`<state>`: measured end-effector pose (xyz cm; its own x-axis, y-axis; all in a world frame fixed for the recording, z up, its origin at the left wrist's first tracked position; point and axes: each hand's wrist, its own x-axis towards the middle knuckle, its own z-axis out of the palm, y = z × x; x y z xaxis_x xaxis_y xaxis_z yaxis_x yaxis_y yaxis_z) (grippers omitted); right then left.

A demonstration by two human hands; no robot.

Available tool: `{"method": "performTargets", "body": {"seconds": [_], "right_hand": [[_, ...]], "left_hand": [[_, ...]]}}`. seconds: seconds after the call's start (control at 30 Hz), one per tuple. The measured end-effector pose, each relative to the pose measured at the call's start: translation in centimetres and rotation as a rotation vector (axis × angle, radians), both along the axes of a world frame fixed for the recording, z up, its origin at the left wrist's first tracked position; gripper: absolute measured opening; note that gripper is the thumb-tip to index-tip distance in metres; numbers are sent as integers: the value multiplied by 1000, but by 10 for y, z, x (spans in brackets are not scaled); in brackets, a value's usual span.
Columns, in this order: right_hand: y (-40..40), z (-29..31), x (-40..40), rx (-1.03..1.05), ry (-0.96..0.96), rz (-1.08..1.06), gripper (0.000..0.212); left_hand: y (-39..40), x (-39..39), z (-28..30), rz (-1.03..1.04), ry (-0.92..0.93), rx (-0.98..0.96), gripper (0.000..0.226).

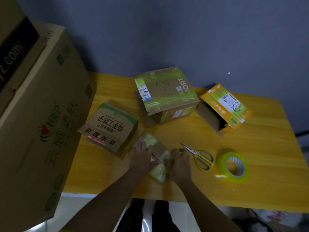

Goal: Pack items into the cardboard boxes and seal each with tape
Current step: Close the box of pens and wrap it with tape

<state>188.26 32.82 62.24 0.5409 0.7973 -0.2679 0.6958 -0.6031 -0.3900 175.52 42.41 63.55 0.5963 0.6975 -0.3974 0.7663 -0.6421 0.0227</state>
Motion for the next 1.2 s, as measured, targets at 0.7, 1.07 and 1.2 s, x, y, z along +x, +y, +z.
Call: {"method": "performTargets", "body": {"seconds": [0.7,1.07,1.2], "right_hand": [[-129,7,132,-47,-105,-367,50],[-149,-24,213,-135,-281,287,64],[-161,-18,233,-25,-121,281,53]], "left_hand": [[-42,110,29,-318,-354,-17,37],[-104,233,-13,-140,-237,-385,55],[-112,261,-28,40,-355,-649,70]]}}
